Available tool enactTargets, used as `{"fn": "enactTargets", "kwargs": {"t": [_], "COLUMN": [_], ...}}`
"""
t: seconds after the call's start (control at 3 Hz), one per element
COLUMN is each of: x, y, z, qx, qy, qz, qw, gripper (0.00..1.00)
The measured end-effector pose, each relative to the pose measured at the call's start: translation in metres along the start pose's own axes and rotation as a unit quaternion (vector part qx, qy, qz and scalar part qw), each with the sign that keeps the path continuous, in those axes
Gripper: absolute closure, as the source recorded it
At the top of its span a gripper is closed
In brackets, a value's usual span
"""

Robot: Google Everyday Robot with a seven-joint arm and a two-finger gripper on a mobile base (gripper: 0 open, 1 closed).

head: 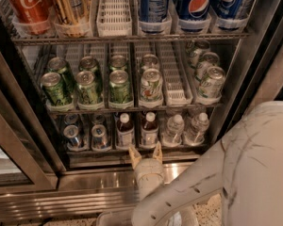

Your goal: Pick blue plastic bottle from bottom shelf of fridge

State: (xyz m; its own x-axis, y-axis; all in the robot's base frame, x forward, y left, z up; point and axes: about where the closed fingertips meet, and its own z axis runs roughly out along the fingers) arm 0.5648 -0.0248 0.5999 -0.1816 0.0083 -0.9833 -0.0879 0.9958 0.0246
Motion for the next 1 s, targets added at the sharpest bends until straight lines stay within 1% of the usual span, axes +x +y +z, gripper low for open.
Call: {"fn": "enactTargets", "kwargs": {"t": [0.33, 0.67, 1.0], "x": [-0.003, -0.003, -0.003], "y": [-0.006, -0.011, -0.015], "z": [0.011, 0.018, 0.022], "qx": [0.013, 0.023, 0.031], "qy": [-0.009, -0.014, -0.015], "qz": [-0.003, -0.006, -0.008], "qw": [0.9999, 0.9996, 0.9994], "gripper": [0.29, 0.35, 0.34]}}
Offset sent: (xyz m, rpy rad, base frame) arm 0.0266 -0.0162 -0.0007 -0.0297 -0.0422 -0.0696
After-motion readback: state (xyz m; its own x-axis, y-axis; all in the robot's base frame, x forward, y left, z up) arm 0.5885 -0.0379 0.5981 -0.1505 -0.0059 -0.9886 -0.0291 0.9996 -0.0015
